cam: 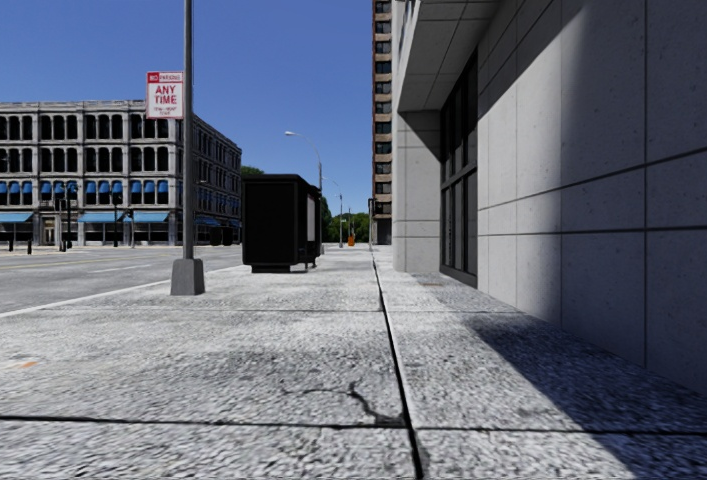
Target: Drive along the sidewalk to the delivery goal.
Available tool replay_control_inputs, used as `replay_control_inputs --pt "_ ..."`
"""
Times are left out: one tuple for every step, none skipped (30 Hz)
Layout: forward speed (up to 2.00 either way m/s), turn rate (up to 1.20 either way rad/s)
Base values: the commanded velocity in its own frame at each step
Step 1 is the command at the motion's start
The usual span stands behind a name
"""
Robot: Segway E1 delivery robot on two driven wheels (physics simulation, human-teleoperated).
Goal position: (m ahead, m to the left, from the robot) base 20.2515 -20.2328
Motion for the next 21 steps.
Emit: replay_control_inputs --pt "2.00 0.00" --pt "2.00 0.00" --pt "2.00 0.00" --pt "2.00 0.00" --pt "2.00 0.00" --pt "2.00 0.00" --pt "2.00 0.00" --pt "2.00 0.00" --pt "2.00 0.00" --pt "2.00 0.00" --pt "2.00 0.00" --pt "2.00 0.00" --pt "2.00 0.00" --pt "2.00 0.00" --pt "2.00 0.00" --pt "2.00 0.00" --pt "2.00 0.00" --pt "2.00 0.00" --pt "2.00 0.00" --pt "2.00 0.00" --pt "2.00 0.00"
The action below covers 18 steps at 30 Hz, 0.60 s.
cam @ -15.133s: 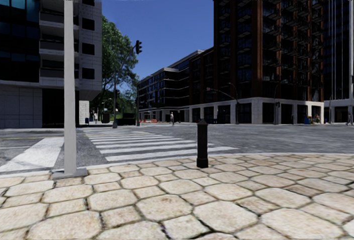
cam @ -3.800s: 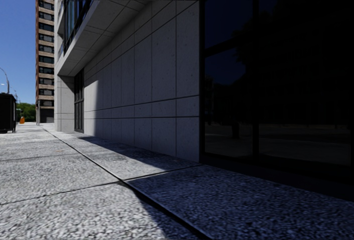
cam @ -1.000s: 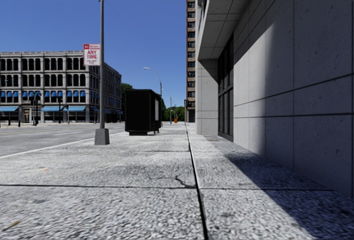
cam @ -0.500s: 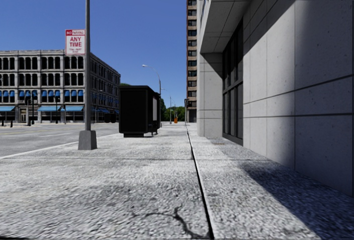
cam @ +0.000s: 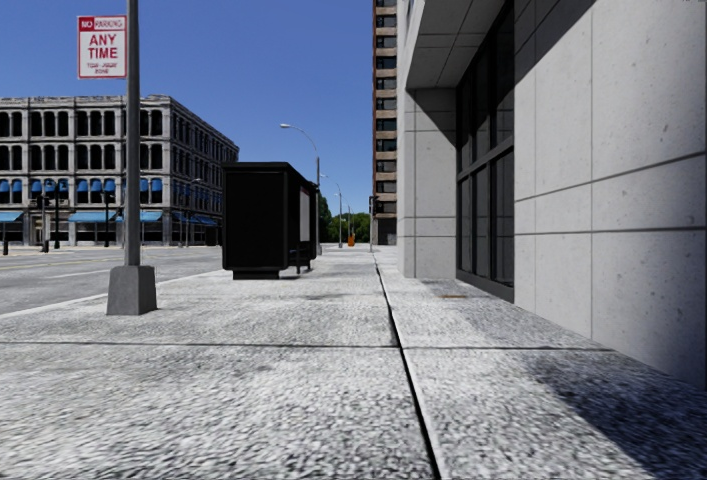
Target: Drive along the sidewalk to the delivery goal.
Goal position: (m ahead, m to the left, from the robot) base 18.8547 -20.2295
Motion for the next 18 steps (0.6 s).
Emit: replay_control_inputs --pt "2.00 0.00" --pt "2.00 0.00" --pt "2.00 0.00" --pt "2.00 0.00" --pt "2.00 0.00" --pt "2.00 0.00" --pt "2.00 0.00" --pt "2.00 0.00" --pt "2.00 0.00" --pt "2.00 0.00" --pt "2.00 0.00" --pt "2.00 0.00" --pt "2.00 0.00" --pt "2.00 0.00" --pt "2.00 0.00" --pt "2.00 0.00" --pt "2.00 0.00" --pt "2.00 0.00"
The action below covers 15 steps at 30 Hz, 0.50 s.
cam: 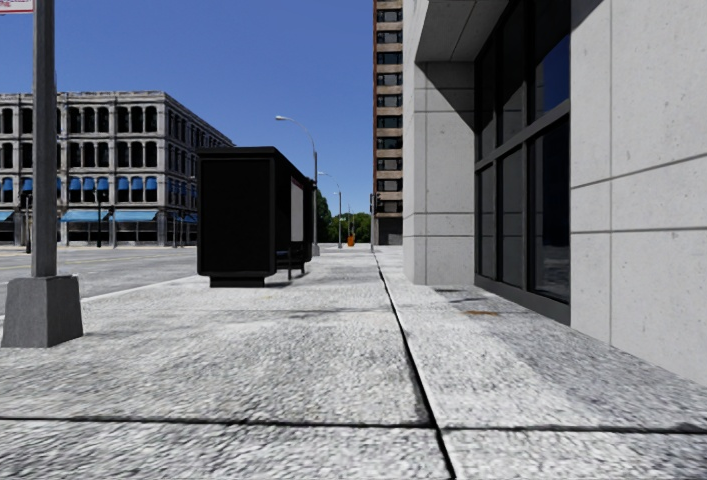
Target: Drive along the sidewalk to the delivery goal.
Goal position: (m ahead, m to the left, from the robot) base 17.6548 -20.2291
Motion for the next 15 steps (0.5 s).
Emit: replay_control_inputs --pt "2.00 0.00" --pt "2.00 0.00" --pt "2.00 0.00" --pt "2.00 0.00" --pt "2.00 0.00" --pt "2.00 0.00" --pt "2.00 0.00" --pt "2.00 0.00" --pt "2.00 0.00" --pt "2.00 0.00" --pt "2.00 0.00" --pt "2.00 0.00" --pt "2.00 0.00" --pt "2.00 0.00" --pt "2.00 0.00"
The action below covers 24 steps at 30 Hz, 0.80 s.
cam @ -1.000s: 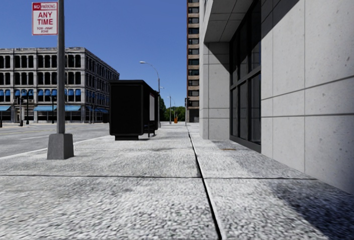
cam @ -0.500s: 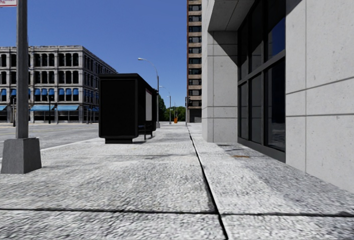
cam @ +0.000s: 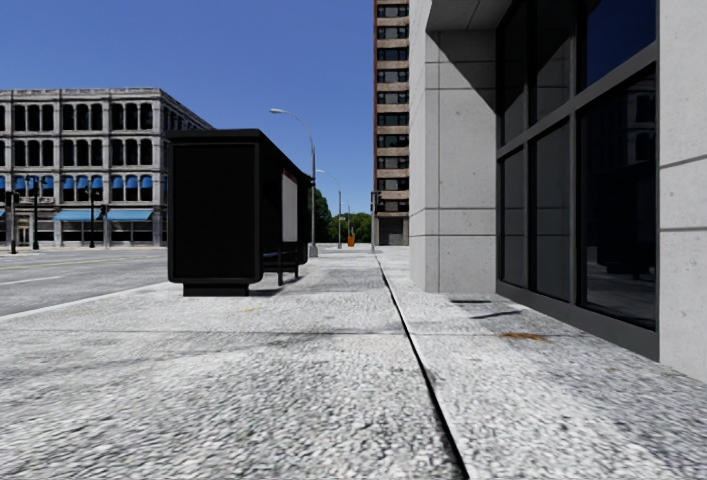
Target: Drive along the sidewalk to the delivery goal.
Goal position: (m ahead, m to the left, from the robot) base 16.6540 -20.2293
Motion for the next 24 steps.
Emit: replay_control_inputs --pt "2.00 0.00" --pt "2.00 0.00" --pt "2.00 0.00" --pt "2.00 0.00" --pt "2.00 0.00" --pt "2.00 0.00" --pt "2.00 0.00" --pt "2.00 0.00" --pt "2.00 0.00" --pt "2.00 0.00" --pt "2.00 0.00" --pt "2.00 0.00" --pt "2.00 0.00" --pt "2.00 0.00" --pt "2.00 0.00" --pt "2.00 0.00" --pt "2.00 0.00" --pt "2.00 0.00" --pt "2.00 0.00" --pt "2.00 0.00" --pt "2.00 0.00" --pt "2.00 0.00" --pt "2.00 0.00" --pt "2.00 0.00"
